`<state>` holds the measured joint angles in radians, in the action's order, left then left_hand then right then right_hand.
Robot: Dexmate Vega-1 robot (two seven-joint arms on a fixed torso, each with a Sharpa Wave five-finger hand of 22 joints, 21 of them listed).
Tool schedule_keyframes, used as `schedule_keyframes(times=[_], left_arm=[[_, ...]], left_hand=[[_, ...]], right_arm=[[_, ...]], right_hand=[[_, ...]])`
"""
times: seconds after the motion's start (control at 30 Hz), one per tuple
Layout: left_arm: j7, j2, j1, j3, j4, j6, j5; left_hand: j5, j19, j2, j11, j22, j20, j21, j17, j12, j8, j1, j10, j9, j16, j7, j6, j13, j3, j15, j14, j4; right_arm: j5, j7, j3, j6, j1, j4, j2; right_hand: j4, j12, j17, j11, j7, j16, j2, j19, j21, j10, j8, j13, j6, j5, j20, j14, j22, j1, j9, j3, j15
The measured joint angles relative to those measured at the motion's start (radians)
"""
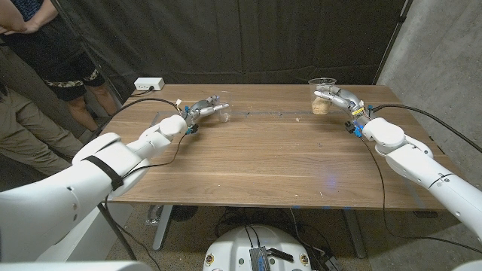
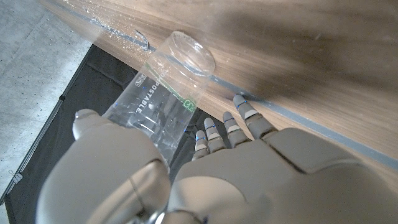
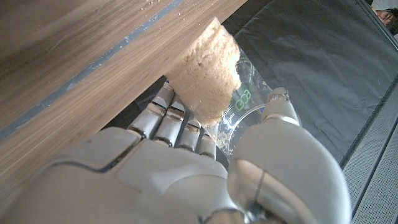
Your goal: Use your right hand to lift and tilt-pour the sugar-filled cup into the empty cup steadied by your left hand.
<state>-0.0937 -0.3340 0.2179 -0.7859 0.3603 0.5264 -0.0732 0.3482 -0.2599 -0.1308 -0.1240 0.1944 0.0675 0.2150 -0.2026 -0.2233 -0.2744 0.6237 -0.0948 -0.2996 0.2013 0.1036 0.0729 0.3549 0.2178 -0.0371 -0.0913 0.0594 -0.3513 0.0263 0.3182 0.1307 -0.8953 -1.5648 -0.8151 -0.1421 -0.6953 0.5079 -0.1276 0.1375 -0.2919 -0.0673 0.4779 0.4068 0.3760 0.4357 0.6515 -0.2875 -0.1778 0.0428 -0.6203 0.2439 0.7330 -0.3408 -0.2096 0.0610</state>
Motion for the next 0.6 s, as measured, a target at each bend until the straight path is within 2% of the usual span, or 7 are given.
schedule_keyframes(times=[0.27,0.6], left_arm=[[0.008,0.013,-0.013,-0.027,-0.001,-0.026,-0.003],[0.020,0.021,-0.018,-0.048,-0.001,-0.019,0.000]], left_hand=[[0.000,0.002,0.007,-0.004,0.003,-0.002,0.004,0.000,-0.007,0.000,0.007,-0.004,0.000,0.003,0.005,-0.005,0.005,0.000,0.001,-0.009,0.000],[0.015,-0.006,0.028,-0.016,0.003,-0.016,0.005,-0.005,-0.021,-0.022,0.028,-0.047,-0.005,0.019,0.009,-0.041,0.010,0.004,0.000,-0.045,-0.004]], right_arm=[[-0.008,0.003,-0.013,0.004,-0.021,-0.007,-0.012],[-0.014,0.011,-0.022,0.011,-0.038,-0.014,-0.019]], right_hand=[[0.000,0.000,0.000,0.000,0.000,0.000,-0.002,0.000,0.000,0.000,0.000,0.000,0.000,0.000,0.000,0.000,-0.003,-0.002,0.000,0.000,0.000],[0.000,0.003,0.000,0.001,-0.002,0.004,-0.005,0.000,0.000,0.000,0.000,0.000,-0.002,0.000,0.000,0.000,-0.003,0.001,0.000,0.000,0.000]])
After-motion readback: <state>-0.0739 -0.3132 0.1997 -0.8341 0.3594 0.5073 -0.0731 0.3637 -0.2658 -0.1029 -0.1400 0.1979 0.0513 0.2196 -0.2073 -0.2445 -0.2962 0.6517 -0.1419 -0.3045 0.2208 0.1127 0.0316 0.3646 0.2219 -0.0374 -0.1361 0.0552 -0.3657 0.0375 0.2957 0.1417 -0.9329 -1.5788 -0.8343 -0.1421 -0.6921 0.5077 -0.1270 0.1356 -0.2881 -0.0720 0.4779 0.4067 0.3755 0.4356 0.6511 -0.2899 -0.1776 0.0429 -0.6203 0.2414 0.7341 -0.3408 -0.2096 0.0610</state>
